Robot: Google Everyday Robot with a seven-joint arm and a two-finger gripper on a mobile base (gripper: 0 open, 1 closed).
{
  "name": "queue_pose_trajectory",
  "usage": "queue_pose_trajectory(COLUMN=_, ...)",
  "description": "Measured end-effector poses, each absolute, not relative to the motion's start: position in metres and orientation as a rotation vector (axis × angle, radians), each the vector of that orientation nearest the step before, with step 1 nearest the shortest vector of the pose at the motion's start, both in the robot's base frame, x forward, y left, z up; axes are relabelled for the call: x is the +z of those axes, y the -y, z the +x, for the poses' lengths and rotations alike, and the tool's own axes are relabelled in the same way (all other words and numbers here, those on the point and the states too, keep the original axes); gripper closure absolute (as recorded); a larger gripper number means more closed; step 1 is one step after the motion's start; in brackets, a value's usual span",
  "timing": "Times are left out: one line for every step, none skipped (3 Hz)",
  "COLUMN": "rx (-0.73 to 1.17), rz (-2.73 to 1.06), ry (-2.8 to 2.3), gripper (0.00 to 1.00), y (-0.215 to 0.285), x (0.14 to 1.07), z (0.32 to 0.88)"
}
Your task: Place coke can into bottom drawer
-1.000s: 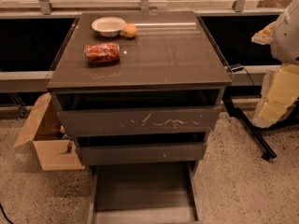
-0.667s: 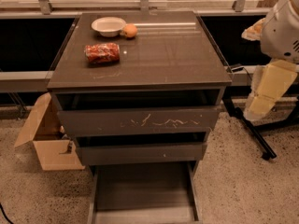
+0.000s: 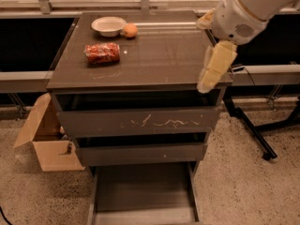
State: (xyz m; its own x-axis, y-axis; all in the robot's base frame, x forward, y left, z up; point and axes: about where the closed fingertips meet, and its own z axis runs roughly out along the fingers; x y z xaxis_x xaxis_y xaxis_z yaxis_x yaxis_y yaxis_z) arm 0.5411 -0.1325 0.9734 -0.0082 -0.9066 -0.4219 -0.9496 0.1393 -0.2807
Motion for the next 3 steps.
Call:
queue_pose_trajectory(rx=0.27, rz=-1.75, ry=-1.852, gripper=0.0, y=0.094, x=0.962, z=0.576)
queue_pose_trajectory(rx=0.384, rz=-1.735, ry=-1.8, gripper=0.0, y=0.055, x=0.947, z=0.603)
queue_pose_trajectory(rx=0.384, rz=-1.735, ry=-1.799, gripper=0.0, y=0.055, x=0.947, z=0.603)
